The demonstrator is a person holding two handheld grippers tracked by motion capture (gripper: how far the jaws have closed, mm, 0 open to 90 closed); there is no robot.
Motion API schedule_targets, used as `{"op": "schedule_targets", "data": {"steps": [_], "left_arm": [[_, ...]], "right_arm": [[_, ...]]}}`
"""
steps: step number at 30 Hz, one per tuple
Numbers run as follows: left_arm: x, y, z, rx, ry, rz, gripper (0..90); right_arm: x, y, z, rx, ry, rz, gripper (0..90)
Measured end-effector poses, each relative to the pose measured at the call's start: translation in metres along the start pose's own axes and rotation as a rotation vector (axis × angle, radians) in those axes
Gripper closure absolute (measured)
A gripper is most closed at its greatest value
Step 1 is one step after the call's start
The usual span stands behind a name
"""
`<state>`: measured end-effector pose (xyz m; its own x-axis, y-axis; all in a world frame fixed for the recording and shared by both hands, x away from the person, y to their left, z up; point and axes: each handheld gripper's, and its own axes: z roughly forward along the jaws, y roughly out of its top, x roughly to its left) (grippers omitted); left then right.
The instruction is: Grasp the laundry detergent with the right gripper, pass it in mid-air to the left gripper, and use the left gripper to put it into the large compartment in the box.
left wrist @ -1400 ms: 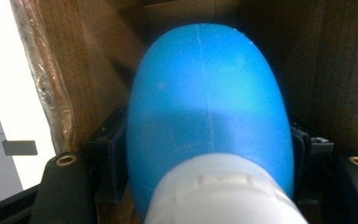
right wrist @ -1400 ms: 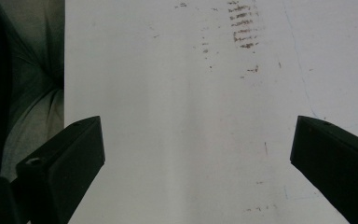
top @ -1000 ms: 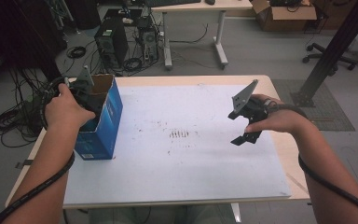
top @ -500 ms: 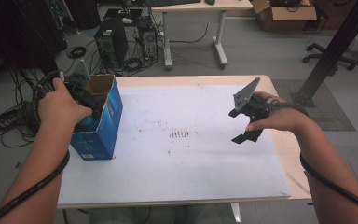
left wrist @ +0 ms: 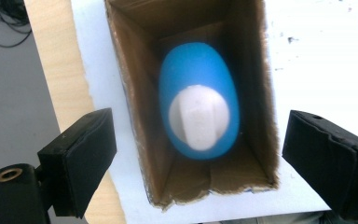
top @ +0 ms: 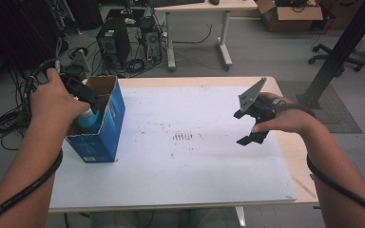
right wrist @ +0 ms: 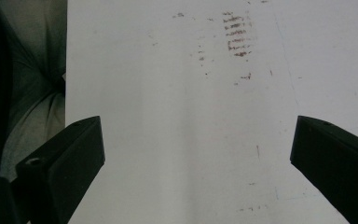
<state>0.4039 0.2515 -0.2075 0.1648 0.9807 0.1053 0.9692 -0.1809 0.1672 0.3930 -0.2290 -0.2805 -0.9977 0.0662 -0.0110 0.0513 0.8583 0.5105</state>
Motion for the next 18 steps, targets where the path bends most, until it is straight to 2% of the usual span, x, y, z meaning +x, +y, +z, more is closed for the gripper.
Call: {"op": "schedule_targets", "data": {"steps": [4,8,11,15,18], "left_arm": [[-0.002,-0.001,-0.006,-0.014,0.001,0.024,7.1],[-0.004,-0.002,-0.012,-0.031,-0.014,0.071,3.9],[-0.006,-0.002,-0.016,-0.045,-0.015,0.119,0.4],[-0.011,-0.001,-0.021,-0.064,-0.018,0.199,0.4],[-0.018,0.0,-0.025,-0.073,-0.069,0.26,0.2]], "right_arm": [[0.0,0.001,0.0,0.003,0.001,0.0,2.9],[0.001,0.0,-0.001,0.003,0.001,0.0,2.9],[0.001,0.0,-0.002,0.003,0.0,0.001,2.9],[0.002,0.0,-0.003,0.004,0.0,0.002,2.9],[0.002,0.0,-0.004,0.003,-0.002,-0.002,2.9]]}}
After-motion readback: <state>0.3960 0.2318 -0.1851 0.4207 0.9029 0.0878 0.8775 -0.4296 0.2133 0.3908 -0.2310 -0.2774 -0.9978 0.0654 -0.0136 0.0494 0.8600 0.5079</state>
